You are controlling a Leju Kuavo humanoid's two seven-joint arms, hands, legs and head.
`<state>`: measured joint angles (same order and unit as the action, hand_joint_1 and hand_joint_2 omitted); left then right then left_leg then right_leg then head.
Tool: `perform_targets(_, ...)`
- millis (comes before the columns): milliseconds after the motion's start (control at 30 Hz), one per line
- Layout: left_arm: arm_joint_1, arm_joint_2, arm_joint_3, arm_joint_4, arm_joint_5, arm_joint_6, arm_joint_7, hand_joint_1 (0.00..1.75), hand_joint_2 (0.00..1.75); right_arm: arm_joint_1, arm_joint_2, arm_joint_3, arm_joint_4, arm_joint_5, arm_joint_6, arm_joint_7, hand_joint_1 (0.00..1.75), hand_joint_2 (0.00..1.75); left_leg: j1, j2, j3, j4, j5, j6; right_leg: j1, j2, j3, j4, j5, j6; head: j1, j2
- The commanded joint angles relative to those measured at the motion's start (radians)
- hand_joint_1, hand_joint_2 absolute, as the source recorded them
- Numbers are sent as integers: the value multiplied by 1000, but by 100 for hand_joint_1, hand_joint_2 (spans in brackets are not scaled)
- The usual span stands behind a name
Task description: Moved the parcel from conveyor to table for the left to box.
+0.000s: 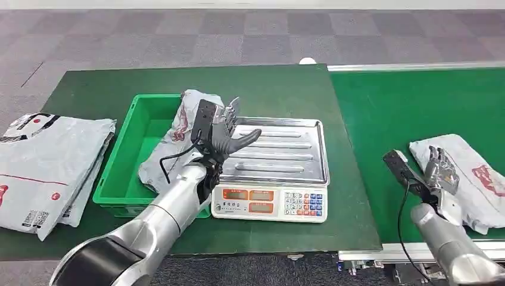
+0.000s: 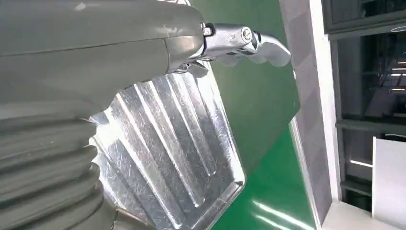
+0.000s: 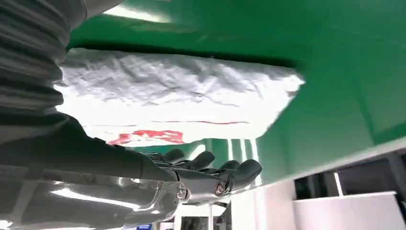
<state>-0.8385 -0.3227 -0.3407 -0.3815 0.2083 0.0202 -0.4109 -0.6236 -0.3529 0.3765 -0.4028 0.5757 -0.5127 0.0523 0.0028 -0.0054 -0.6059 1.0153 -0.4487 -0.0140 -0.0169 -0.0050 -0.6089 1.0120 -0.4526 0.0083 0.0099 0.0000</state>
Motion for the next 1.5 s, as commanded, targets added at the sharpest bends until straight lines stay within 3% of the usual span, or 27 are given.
perform_targets(33,-19,16,-43,39,-3,-6,-4,0,175,10,-43,-92,65,34,58,43,0,175,0,-1,3,-1,0,0,1,-1,4,-2,0,-1,0,0)
perform_targets(433,0,45,0,26,-14,-7,-60,0,175,-91,-32,-122,103,385,42,163,0,175,-1,7,4,-2,-1,0,0,7,2,-2,1,-1,0,0)
perform_targets(700,-7,41,24,43,-13,-26,-45,0,175,-51,-46,-178,114,408,61,181,0,175,0,0,1,-1,0,0,0,-1,2,-1,0,0,0,0)
perform_targets(733,-10,41,25,44,-15,-31,-42,0,175,-52,-48,-175,115,425,56,188,0,175,1,1,6,-3,0,0,1,1,7,-5,0,-1,0,0)
perform_targets(967,-19,47,28,46,-18,-30,-35,0,175,-63,-57,-185,118,430,92,193,0,175,0,1,2,-1,0,0,0,1,2,-1,0,0,0,0)
perform_targets(1133,-20,52,36,47,-26,-47,-29,0,175,-35,-63,-262,121,375,233,164,0,175,0,1,2,-1,0,0,0,0,3,-1,0,-1,0,0)
perform_targets(1200,-14,53,38,51,-37,-35,-28,0,175,-14,-70,-257,112,411,235,193,0,175,0,0,2,-1,0,0,0,-1,3,-2,0,0,0,0)
perform_targets(1500,-12,65,60,41,-35,-51,-43,0,175,-24,-61,-337,122,373,433,175,0,175,0,2,1,-1,0,0,0,1,2,-1,0,0,0,0)
